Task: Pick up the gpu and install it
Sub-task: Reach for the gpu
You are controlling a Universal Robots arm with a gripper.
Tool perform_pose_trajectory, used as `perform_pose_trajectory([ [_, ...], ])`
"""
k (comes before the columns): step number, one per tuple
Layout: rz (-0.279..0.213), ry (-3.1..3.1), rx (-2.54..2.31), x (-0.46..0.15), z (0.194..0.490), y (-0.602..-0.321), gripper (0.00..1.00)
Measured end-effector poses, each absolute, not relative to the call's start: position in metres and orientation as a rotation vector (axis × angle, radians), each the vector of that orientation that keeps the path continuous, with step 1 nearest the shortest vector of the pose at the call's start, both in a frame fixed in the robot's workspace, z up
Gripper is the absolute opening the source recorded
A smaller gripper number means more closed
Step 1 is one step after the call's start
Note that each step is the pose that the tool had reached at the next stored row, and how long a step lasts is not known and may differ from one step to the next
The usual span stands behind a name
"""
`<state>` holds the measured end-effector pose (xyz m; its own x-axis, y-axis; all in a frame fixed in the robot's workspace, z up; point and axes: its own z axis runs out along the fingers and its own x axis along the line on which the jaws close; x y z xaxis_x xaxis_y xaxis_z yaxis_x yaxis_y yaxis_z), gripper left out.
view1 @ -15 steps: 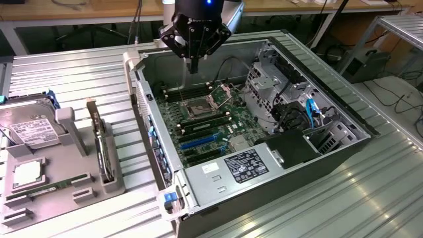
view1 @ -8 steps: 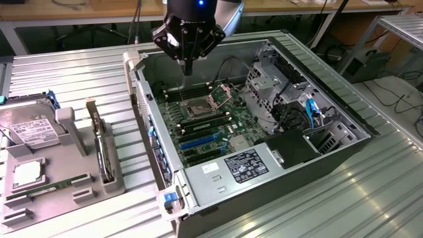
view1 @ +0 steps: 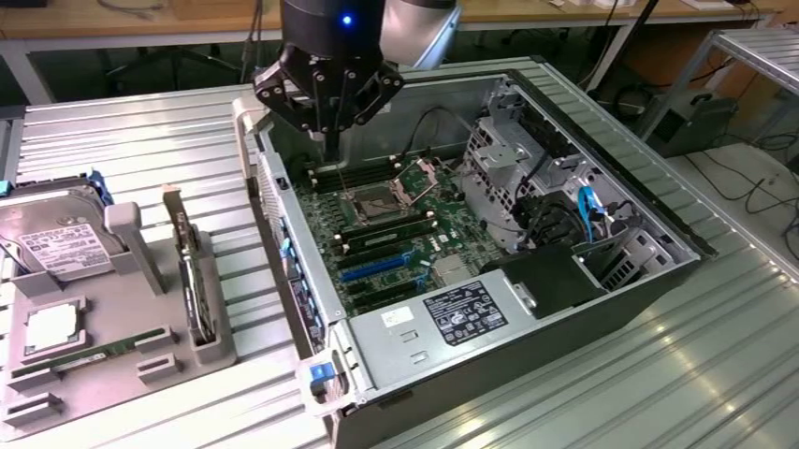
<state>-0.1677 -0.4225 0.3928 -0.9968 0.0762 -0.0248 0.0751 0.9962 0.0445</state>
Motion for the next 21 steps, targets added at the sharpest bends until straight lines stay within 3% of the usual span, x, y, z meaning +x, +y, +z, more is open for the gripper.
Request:
perform_pose_trajectory([
  [21, 0.068, 3.112, 0.118, -0.282, 0.369, -0.43, 0.11],
])
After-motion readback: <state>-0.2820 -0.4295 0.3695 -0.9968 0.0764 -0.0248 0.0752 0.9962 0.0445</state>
